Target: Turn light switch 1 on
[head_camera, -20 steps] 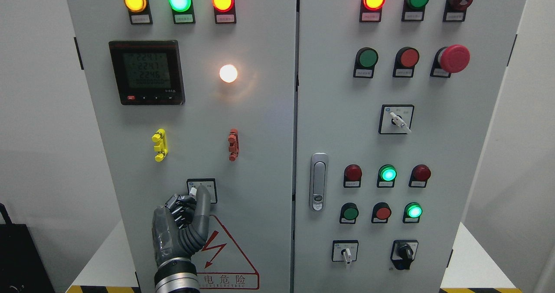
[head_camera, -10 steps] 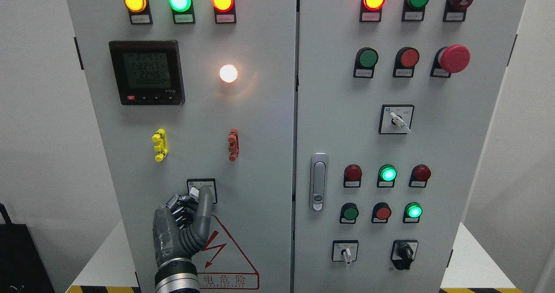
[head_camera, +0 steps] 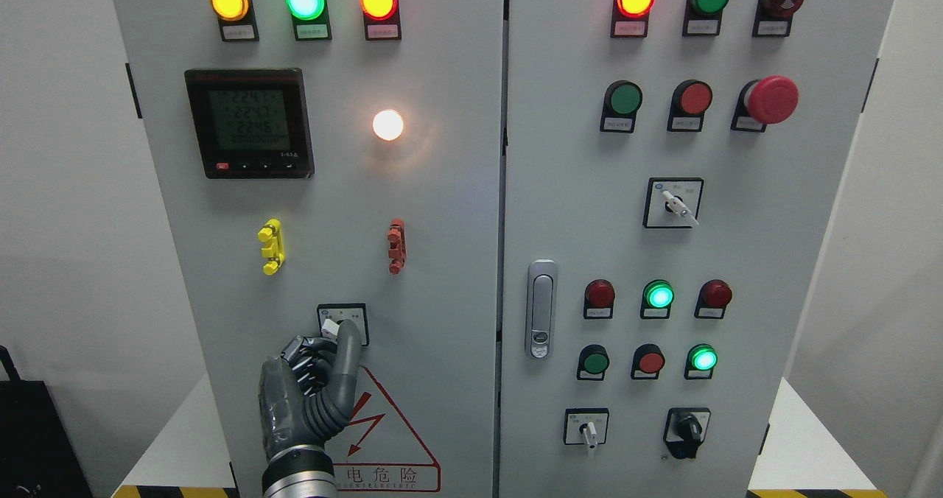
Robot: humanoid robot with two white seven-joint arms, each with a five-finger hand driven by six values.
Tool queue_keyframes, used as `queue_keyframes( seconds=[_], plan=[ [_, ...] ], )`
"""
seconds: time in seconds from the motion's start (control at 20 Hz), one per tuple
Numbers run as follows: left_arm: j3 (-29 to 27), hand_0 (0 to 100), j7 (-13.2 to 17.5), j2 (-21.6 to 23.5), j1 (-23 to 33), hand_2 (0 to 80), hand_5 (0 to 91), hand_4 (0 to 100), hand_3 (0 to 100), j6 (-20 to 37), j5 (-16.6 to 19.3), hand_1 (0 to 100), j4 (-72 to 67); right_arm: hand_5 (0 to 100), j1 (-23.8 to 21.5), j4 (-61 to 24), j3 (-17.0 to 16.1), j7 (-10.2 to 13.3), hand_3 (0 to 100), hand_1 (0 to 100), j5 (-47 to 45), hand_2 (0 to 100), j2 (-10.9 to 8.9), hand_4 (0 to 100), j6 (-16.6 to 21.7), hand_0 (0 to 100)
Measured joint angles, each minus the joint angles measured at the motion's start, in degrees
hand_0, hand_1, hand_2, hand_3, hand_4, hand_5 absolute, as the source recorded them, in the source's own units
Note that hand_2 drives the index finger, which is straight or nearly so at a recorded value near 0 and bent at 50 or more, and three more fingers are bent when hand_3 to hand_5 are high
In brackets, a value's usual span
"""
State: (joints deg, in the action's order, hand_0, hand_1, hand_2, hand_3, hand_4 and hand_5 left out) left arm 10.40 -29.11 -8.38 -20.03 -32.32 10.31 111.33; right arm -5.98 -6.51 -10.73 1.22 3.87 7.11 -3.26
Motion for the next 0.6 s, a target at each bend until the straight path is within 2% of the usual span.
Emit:
queue_keyframes(
  seconds=[0.1,0.6],
  plan=[
    [0.02,0,0.01,0.02,0.23,63.1,82.1,94,100,0.08,-0.01,39,0.02,0,0.0,0.0,0.0,0.0,0,0,0.0,0,0.0,0,0.0,0],
    [0.14,0,0.08,0.15,1.46,64.3,82.7,95,100,1.06,-0.17,39,0.16,0,0.0,0.0,0.0,0.01,0,0,0.0,0,0.0,0,0.0,0]
  ],
)
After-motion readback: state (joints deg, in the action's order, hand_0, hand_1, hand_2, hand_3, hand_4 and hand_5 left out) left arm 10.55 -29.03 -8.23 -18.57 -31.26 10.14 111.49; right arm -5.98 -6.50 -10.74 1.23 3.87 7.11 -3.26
